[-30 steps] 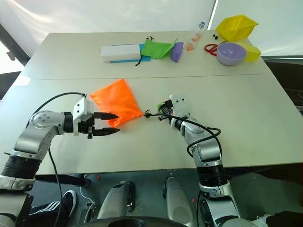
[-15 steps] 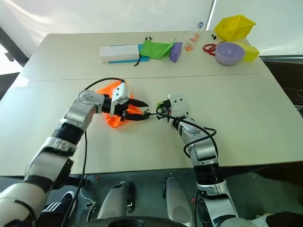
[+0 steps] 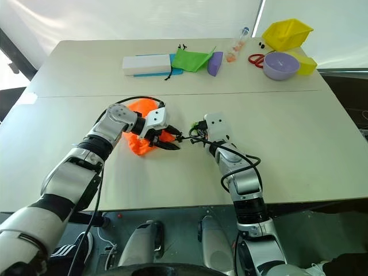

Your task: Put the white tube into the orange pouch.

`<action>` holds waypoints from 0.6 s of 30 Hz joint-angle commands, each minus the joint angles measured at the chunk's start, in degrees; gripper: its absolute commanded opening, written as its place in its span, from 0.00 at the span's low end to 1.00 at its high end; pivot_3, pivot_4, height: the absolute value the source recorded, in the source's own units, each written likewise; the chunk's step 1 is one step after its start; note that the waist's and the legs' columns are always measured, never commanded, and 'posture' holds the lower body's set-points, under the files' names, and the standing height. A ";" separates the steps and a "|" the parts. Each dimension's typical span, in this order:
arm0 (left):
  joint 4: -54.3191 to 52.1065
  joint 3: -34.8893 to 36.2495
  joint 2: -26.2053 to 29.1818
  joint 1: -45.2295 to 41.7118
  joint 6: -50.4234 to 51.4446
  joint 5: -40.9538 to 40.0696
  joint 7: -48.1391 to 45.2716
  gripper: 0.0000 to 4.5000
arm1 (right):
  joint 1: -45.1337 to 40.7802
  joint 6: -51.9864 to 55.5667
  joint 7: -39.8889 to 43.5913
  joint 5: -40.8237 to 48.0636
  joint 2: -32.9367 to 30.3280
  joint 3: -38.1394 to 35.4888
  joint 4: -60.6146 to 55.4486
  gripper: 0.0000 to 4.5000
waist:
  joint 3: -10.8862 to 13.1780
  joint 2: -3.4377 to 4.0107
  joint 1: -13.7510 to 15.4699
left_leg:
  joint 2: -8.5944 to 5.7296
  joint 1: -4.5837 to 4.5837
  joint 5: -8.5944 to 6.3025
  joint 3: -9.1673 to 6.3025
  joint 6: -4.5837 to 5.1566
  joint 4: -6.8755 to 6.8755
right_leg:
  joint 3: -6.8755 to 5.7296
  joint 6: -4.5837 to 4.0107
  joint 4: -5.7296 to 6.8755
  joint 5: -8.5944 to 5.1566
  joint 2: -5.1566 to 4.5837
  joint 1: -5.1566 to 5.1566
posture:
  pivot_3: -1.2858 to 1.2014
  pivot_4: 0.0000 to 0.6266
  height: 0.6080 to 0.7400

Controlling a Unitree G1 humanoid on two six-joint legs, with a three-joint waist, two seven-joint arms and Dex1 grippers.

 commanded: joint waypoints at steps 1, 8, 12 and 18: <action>0.48 1.29 -0.35 -1.30 -1.10 0.81 0.85 0.61 | -0.97 -0.78 -0.68 -0.16 0.40 -0.73 -0.42 0.00 | 0.00 0.00 -0.02 | 0.00 0.00 0.00 0.00 0.00 0.00 | 0.00 0.00 0.00 0.00 0.00 0.00 | 0.52 0.24 1.00; 0.69 1.01 -0.66 -0.96 -2.55 2.64 2.96 0.61 | -0.85 -0.69 -0.31 -0.21 0.03 -0.54 -0.38 0.00 | 0.00 0.00 0.00 | 0.00 0.00 0.00 -0.01 0.00 0.00 | 0.00 0.00 0.02 0.00 0.00 0.00 | 0.52 0.24 1.00; 0.66 1.08 -0.76 -1.06 -4.00 3.35 4.39 0.44 | -0.98 -0.65 -0.31 -0.14 -0.04 -0.68 -0.27 0.00 | 0.00 0.00 0.04 | 0.00 0.01 0.00 -0.01 0.00 0.01 | 0.00 0.00 0.02 0.00 0.00 0.00 | 0.52 0.24 1.00; 0.85 1.84 -1.29 -1.04 -2.38 2.89 4.04 0.34 | -1.02 -0.36 -0.06 -0.04 -0.03 -0.43 -0.43 0.00 | 0.00 0.00 0.04 | 0.00 0.01 0.00 -0.01 0.00 0.01 | 0.00 0.00 0.02 0.00 0.00 0.00 | 0.52 0.24 1.00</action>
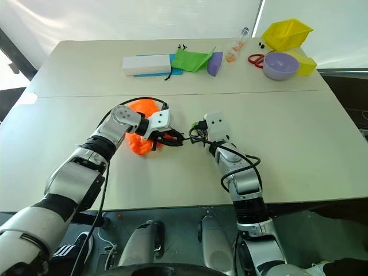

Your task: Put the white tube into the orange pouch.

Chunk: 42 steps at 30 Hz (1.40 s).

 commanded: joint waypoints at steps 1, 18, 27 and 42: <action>-0.31 1.11 -0.13 -0.95 0.21 0.17 -0.05 0.34 | -1.00 -0.36 0.00 -0.04 0.03 -0.46 -0.49 0.00 | 0.00 0.00 0.00 | 0.00 0.00 0.00 0.00 0.00 0.00 | 0.00 0.00 0.00 0.00 0.00 0.00 | 0.52 0.24 1.00; 0.46 1.45 -0.02 -0.95 -2.73 1.80 1.02 0.34 | -1.90 -0.62 -0.09 -0.13 0.27 -0.40 0.12 0.00 | 0.00 0.00 -0.03 | 0.00 0.01 0.00 0.00 0.00 0.00 | 0.00 0.00 0.02 0.00 0.00 0.00 | 0.52 0.24 1.00; 0.07 2.07 -0.60 -0.51 -3.00 1.32 0.36 0.15 | -1.96 -0.68 0.01 -0.15 0.23 -0.30 0.21 0.00 | 0.00 0.00 -0.02 | 0.00 0.01 0.00 0.00 0.00 0.00 | 0.00 0.00 0.02 0.01 0.00 0.00 | 0.52 0.24 1.00; -4.80 3.33 5.70 2.21 -2.03 -0.29 -6.42 0.15 | -4.71 -3.58 -3.95 -0.99 -3.72 -6.98 5.16 0.00 | 0.00 0.00 -0.12 | 0.00 0.00 0.00 0.00 0.00 -0.02 | 0.00 0.01 0.02 0.00 0.00 0.00 | 0.52 0.24 1.00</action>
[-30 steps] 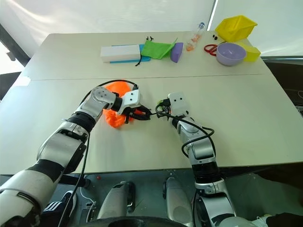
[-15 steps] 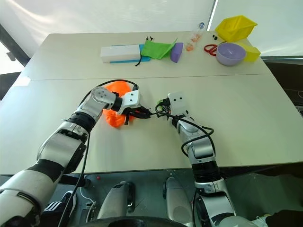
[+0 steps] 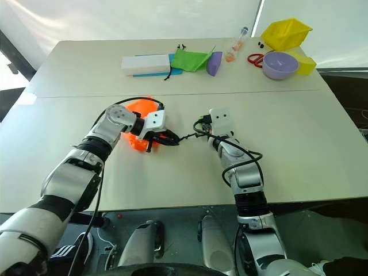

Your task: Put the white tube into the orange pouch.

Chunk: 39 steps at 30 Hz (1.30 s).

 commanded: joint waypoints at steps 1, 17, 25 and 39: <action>-3.08 1.33 2.49 0.96 0.32 -1.19 -2.04 0.15 | -1.50 -1.88 -1.49 -1.14 -2.28 -3.14 0.87 0.00 | 0.00 0.00 0.00 | 0.00 0.00 0.00 0.00 0.00 0.00 | 0.00 0.00 0.00 0.00 0.00 0.00 | 0.52 0.24 1.00; -19.73 2.51 14.45 12.18 5.23 -6.05 -7.03 0.15 | -2.94 -5.05 0.29 -1.05 -9.96 -4.84 6.28 0.00 | 0.00 0.00 0.07 | 0.00 0.01 0.00 0.02 0.00 0.01 | 0.01 0.02 0.01 -0.02 -0.02 0.00 | 0.52 0.24 1.00; -23.08 5.71 10.65 12.44 16.06 -13.14 -5.55 0.61 | -0.68 -3.84 7.47 3.68 -7.81 -1.64 0.65 0.36 | 0.00 0.00 -0.02 | 0.00 0.05 0.01 0.02 0.01 0.02 | 0.02 0.02 0.07 -0.02 -0.01 0.01 | 0.52 0.24 1.00; -28.61 24.00 11.28 17.18 25.42 -25.28 10.68 0.92 | 9.77 -14.61 27.75 11.96 -17.11 -3.72 -17.79 0.89 | 0.01 0.01 0.35 | 0.03 0.42 0.00 -0.01 0.00 -0.07 | 0.01 0.21 0.09 -0.15 0.04 0.26 | 0.52 0.24 1.00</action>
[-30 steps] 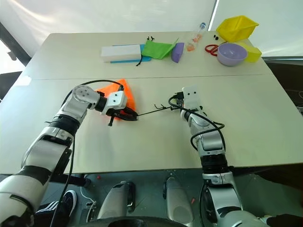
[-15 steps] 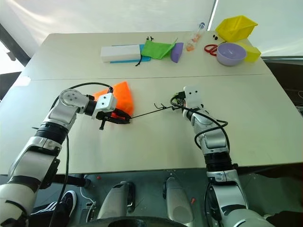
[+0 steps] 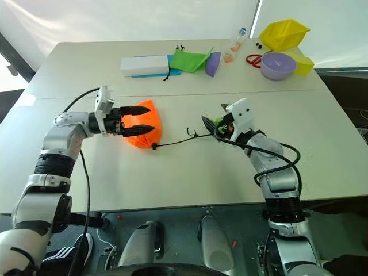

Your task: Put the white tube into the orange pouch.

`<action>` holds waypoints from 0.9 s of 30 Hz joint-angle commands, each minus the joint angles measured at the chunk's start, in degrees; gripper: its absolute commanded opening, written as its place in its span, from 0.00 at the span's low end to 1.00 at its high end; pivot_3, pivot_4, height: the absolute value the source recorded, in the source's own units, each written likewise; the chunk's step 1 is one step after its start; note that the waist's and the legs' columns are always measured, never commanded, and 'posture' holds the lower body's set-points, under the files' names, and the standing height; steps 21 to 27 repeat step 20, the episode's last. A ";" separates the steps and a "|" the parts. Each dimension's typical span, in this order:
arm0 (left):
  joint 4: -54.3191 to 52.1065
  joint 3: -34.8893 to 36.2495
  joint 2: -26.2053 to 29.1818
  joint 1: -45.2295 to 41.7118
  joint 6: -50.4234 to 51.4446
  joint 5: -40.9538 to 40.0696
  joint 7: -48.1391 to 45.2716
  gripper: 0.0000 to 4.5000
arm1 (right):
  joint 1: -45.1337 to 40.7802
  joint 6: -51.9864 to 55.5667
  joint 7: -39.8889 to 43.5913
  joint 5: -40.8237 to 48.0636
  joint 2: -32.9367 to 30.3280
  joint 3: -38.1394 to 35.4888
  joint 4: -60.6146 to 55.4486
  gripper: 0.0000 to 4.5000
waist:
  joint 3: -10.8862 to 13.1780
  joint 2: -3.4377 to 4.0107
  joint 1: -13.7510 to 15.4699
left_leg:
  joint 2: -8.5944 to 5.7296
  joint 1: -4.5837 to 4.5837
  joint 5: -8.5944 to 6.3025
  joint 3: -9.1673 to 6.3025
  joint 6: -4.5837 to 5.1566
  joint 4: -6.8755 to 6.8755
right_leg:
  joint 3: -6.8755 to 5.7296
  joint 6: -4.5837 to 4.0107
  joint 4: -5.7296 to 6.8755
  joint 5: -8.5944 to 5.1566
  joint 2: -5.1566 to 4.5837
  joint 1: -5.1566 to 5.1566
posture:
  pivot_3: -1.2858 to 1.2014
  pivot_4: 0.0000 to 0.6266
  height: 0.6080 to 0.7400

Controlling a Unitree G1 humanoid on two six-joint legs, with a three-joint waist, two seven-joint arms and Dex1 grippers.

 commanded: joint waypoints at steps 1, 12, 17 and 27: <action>-1.46 5.49 2.42 0.54 -1.60 -0.82 6.76 0.92 | 5.07 -1.56 6.73 6.01 -2.61 -2.51 -8.33 0.89 | 0.00 -0.01 0.31 | 0.00 0.00 0.00 0.00 0.00 0.00 | 0.00 -0.01 0.00 0.00 0.00 0.01 | 0.52 0.24 1.00; -9.10 13.98 8.18 18.23 -3.30 -0.24 19.92 0.92 | 21.59 -8.29 14.66 5.21 -10.56 -5.04 -9.14 0.89 | 0.00 -0.03 0.98 | 0.02 0.21 -0.03 0.19 -0.05 0.02 | 0.07 -0.04 -0.10 0.01 -0.15 0.15 | 0.52 0.24 1.00; -6.63 17.08 9.10 22.79 -6.64 0.50 24.18 0.92 | 23.36 -11.37 15.88 3.23 -12.02 -4.75 -6.29 0.89 | -0.01 -0.04 1.31 | 0.02 0.28 -0.08 0.18 -0.14 0.02 | 0.04 -0.18 -0.22 0.10 -0.18 0.16 | 0.52 0.24 1.00; -5.46 18.11 9.44 23.92 -8.06 -0.14 24.12 0.92 | 24.02 -10.90 17.42 4.28 -12.16 -4.28 -6.58 0.89 | 0.00 -0.03 1.41 | 0.04 0.25 -0.10 0.18 -0.18 -0.01 | 0.02 -0.20 -0.43 0.11 -0.20 0.21 | 0.52 0.24 1.00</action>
